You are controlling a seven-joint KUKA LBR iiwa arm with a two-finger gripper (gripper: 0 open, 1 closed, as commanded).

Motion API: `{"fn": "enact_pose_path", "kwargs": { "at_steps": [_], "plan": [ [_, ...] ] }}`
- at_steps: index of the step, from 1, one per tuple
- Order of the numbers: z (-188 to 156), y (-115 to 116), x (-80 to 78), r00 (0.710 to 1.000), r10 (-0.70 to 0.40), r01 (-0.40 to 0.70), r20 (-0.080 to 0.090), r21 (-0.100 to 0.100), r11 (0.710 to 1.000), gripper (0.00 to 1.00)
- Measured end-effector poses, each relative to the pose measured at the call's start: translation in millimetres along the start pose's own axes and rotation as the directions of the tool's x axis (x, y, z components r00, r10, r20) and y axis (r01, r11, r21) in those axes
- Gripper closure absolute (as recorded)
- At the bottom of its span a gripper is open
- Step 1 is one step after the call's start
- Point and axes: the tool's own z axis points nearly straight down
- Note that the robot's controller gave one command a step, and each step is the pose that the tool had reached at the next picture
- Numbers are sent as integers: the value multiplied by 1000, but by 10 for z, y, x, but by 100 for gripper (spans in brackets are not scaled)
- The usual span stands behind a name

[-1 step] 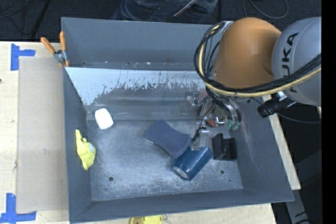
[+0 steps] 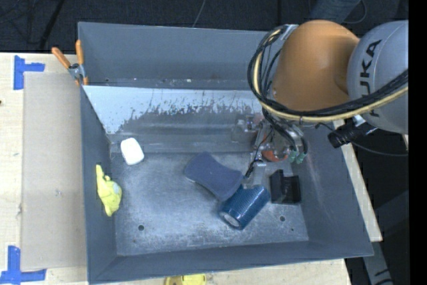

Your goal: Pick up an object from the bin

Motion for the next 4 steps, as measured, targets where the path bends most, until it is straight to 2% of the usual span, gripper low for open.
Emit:
{"fn": "enact_pose_path", "kwargs": {
  "at_steps": [1,2,3,4],
  "plan": [
    [644,36,-118,994,107,-107,3,0,994,0],
    [827,67,-245,985,173,-173,-3,1,985,0],
    [899,71,-235,970,245,-245,0,0,970,0],
    [1572,38,-63,920,393,-393,-5,2,920,0]
  ]
}}
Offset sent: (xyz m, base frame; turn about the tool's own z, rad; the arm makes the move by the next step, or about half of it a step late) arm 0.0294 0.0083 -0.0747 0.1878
